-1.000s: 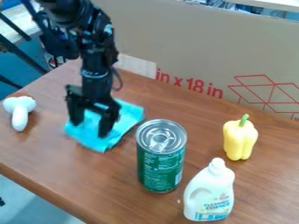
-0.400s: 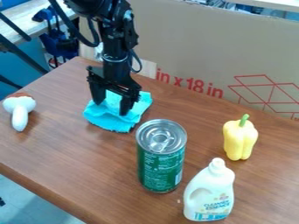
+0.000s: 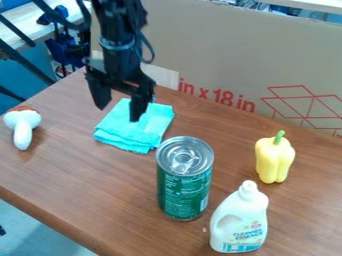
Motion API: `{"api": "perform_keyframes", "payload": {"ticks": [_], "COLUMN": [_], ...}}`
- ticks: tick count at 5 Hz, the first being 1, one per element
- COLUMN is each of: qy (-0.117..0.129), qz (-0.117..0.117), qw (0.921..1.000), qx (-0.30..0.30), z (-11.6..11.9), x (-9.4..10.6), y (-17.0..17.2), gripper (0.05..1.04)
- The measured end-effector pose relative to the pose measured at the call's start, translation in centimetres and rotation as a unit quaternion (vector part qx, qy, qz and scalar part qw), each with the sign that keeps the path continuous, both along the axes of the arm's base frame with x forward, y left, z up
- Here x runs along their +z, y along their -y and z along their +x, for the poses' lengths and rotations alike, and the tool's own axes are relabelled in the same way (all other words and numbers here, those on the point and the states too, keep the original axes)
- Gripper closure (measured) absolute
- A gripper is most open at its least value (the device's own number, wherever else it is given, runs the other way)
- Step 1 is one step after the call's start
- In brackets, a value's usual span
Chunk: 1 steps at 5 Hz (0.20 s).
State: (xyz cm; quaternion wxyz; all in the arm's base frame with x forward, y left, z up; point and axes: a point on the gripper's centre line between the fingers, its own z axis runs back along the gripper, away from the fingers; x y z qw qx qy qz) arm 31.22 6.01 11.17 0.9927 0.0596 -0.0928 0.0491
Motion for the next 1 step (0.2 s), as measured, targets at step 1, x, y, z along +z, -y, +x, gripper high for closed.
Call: {"api": "perform_keyframes", "payload": {"ticks": [1], "qy": [0.011], "qz": [-0.020], "qw": [0.9997], "qx": [0.003], "z": [-2.64], "x": [2.40], "y": [0.90], "gripper": [0.082]}}
